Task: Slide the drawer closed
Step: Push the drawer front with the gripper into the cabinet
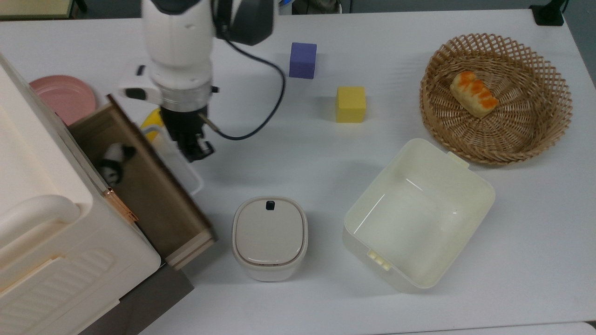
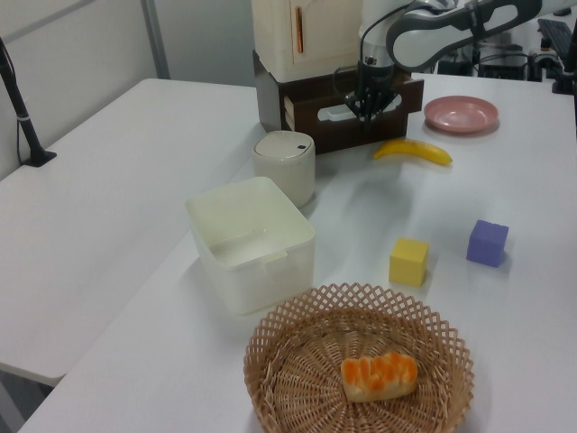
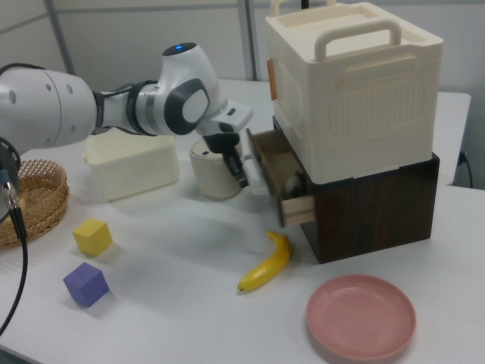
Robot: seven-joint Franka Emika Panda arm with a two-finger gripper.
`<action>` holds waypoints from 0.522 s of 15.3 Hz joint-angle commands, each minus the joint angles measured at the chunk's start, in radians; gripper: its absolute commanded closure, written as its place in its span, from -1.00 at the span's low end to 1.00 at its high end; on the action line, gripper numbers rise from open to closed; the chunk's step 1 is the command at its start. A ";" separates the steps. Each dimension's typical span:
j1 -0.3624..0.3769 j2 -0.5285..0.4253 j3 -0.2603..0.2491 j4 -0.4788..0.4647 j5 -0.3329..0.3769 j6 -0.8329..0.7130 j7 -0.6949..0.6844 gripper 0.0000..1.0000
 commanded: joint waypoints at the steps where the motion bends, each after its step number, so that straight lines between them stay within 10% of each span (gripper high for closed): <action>1: -0.016 0.037 -0.064 0.031 -0.019 0.127 0.009 0.99; 8: -0.016 0.039 -0.073 0.032 -0.044 0.133 0.005 0.98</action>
